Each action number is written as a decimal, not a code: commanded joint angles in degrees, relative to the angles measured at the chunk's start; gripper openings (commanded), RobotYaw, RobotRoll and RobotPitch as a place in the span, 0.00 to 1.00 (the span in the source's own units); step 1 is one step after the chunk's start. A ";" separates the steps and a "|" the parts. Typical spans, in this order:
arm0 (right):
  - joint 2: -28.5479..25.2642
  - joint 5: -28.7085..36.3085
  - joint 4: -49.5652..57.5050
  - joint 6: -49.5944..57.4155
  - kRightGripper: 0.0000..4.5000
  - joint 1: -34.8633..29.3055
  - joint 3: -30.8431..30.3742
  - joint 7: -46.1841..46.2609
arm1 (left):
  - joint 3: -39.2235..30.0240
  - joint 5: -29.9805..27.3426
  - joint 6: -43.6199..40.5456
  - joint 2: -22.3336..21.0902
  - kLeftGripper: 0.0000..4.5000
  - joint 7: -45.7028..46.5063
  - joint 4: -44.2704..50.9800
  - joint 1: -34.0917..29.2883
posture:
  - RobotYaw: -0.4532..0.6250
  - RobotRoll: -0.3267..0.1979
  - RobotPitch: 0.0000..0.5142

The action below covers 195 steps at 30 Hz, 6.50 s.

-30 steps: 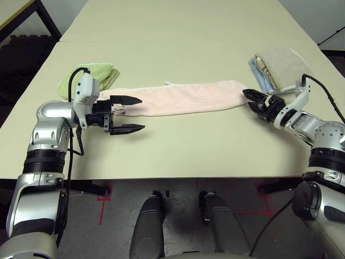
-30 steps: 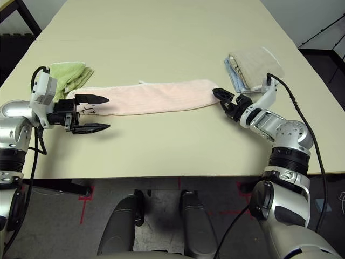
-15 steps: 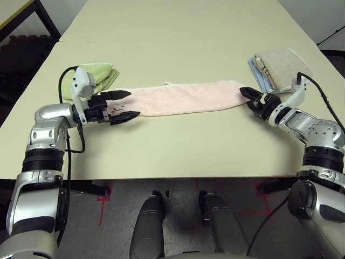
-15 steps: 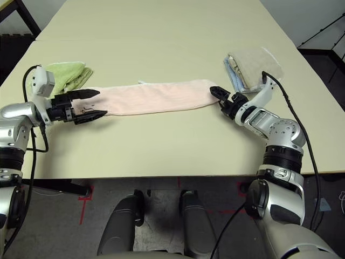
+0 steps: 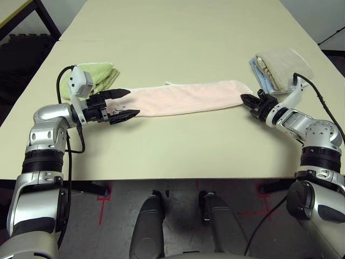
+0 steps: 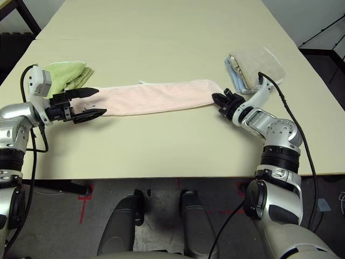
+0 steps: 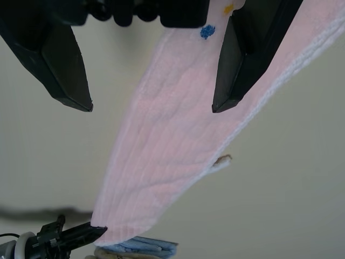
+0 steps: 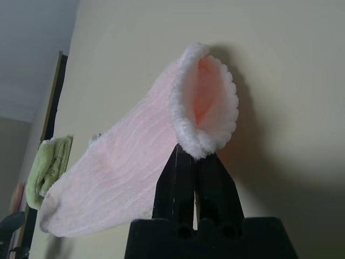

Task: Fold the towel and set it aside.

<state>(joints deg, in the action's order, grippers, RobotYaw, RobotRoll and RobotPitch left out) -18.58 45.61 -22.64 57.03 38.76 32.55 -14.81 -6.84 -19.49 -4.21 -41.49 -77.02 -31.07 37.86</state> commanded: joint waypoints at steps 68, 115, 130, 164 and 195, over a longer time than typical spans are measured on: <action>5.19 -6.45 25.12 2.27 0.67 -3.08 -35.42 -3.35 | -0.19 -1.37 -2.61 0.93 1.00 0.97 6.04 -3.66 | 0.44 0.62 0.40; -21.11 -27.24 -27.61 -70.99 0.99 6.26 -29.89 -75.16 | -4.04 -3.28 -16.48 3.44 1.00 20.10 13.83 -8.24 | 0.46 0.62 0.39; -19.20 -27.61 -26.13 -71.21 0.99 3.94 -28.80 -72.56 | -11.45 -15.96 -58.32 -4.30 1.00 30.20 27.35 -7.10 | 0.50 0.62 0.40; -17.15 -27.06 -22.58 -66.00 0.99 3.39 -27.52 -67.39 | -37.57 -17.81 -88.29 16.44 1.00 61.57 23.15 2.71 | 0.49 0.62 0.42; -17.32 -28.39 -21.39 -66.86 0.99 3.08 -28.38 -68.78 | -35.82 -14.93 -72.96 19.19 1.00 66.93 13.56 6.06 | 0.47 0.62 0.37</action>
<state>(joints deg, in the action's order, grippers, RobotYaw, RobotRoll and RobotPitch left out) -35.62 17.89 -44.75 -9.66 42.79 4.57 -83.17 -42.16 -35.46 -77.66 -21.64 -11.58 -16.65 45.47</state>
